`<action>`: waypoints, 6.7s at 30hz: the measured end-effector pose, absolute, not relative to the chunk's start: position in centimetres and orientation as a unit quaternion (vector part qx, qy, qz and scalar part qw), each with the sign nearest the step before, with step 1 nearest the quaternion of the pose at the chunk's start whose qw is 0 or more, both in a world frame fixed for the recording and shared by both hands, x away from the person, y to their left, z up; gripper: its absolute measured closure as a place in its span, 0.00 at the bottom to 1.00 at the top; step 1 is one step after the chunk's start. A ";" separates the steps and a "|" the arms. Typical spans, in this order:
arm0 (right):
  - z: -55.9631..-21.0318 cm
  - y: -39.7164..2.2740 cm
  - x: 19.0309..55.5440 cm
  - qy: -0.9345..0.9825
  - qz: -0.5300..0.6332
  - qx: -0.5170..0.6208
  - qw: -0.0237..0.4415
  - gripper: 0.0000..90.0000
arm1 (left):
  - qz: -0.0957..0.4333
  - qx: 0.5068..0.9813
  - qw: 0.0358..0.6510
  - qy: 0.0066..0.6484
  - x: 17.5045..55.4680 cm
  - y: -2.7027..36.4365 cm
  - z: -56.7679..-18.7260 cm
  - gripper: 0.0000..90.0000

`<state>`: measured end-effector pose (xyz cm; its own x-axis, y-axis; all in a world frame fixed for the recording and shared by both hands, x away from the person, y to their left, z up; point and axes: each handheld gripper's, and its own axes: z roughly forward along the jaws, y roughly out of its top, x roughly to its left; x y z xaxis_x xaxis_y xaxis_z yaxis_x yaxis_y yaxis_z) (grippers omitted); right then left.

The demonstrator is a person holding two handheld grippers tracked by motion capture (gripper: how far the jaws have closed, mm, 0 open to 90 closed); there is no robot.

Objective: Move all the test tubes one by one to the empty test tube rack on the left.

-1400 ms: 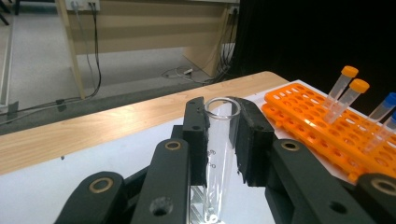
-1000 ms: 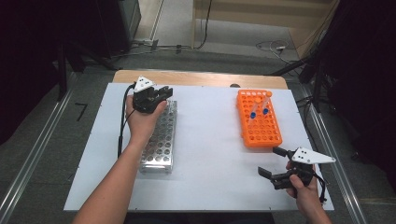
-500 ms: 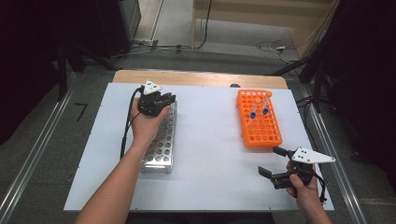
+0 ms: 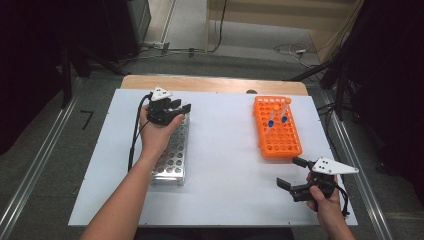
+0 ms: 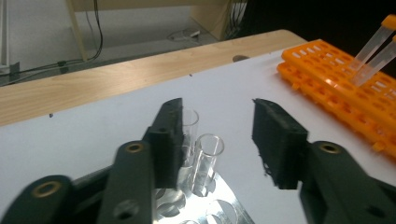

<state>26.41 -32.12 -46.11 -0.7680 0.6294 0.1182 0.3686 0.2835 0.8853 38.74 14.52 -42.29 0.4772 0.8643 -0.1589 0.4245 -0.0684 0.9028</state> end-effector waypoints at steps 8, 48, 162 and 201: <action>-46.2 -32.2 26.6 0.789 0.508 0.320 0.131 0.00 | 0.205 0.697 0.524 0.444 36.9 14.7 -41.4 0.23; -45.7 -32.1 28.1 0.778 0.506 0.343 0.143 0.00 | 0.172 0.693 0.579 0.394 21.8 16.3 -44.0 0.00; -44.7 -24.4 26.7 0.783 0.523 0.311 0.132 0.84 | 0.168 0.709 0.571 0.379 20.4 13.9 -44.6 0.00; -46.0 -17.0 23.0 0.837 0.504 0.202 0.070 0.84 | 0.088 0.762 0.580 0.273 21.1 6.1 -43.7 0.52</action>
<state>22.96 -17.02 -46.05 -0.9089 0.4079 0.0868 0.2673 0.4099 0.8721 21.15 6.09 -43.66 0.8358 0.5177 -0.1827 0.3137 -0.1773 0.9328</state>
